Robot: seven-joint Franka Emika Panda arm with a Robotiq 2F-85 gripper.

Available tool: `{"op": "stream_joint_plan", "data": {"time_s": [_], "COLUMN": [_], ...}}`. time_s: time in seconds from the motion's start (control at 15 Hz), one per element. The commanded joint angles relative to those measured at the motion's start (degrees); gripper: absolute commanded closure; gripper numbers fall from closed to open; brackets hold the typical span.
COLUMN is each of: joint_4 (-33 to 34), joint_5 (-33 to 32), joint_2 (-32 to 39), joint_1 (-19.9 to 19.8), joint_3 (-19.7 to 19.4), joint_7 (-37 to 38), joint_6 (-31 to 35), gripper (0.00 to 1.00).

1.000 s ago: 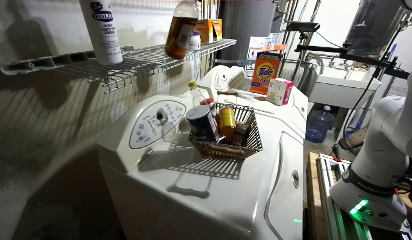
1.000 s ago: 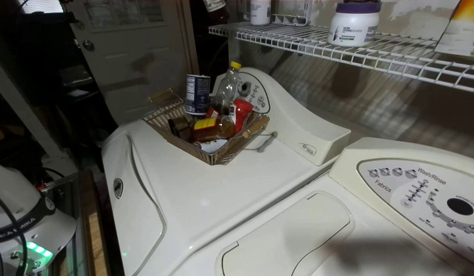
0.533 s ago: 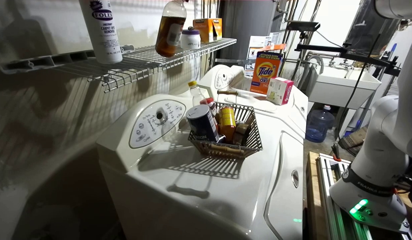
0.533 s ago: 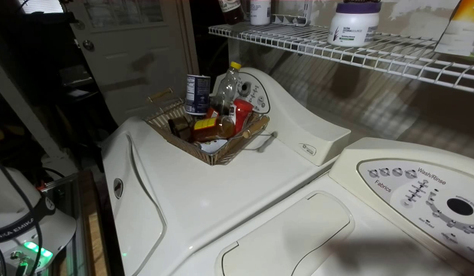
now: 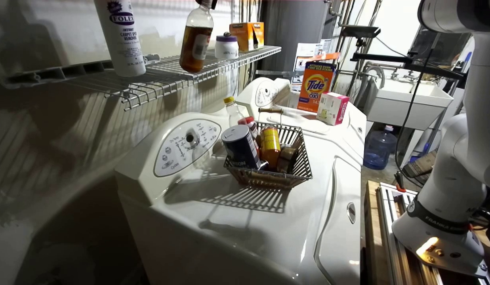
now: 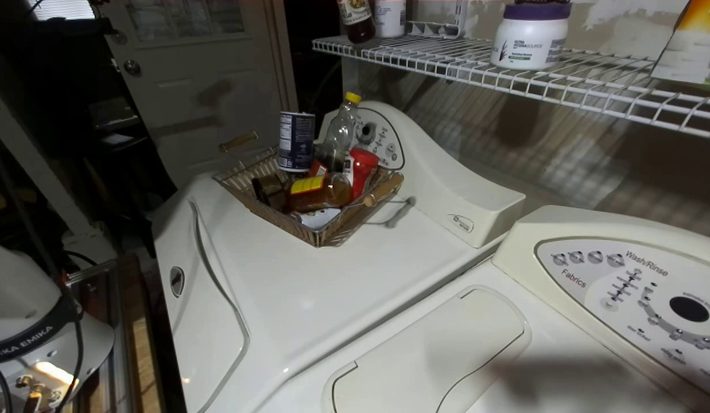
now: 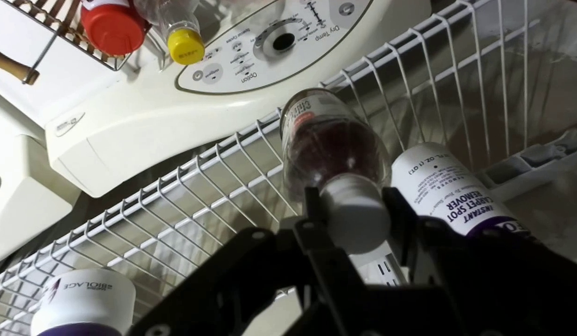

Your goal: Pick up the bottle with the brown liquid and place it on the rack

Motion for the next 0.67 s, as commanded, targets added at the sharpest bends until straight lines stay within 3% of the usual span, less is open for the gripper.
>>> {"op": "stream_joint_plan", "data": {"time_s": [0.0, 0.07, 0.33, 0.6], "joint_4": [8.6, 10.6, 16.0, 17.7], "joint_5": [-2.2, -1.5, -1.7, -2.5], "joint_2": [4.4, 5.4, 8.8, 10.7], "joint_1": [1.0, 3.0, 4.7, 4.3], "joint_3": [-0.1, -2.7, -4.8, -3.9], "joint_7": [-1.3, -1.9, -2.9, -3.4], "joint_6": [-4.0, -4.9, -7.9, -7.8], "gripper": [0.89, 0.89, 0.89, 0.89]}}
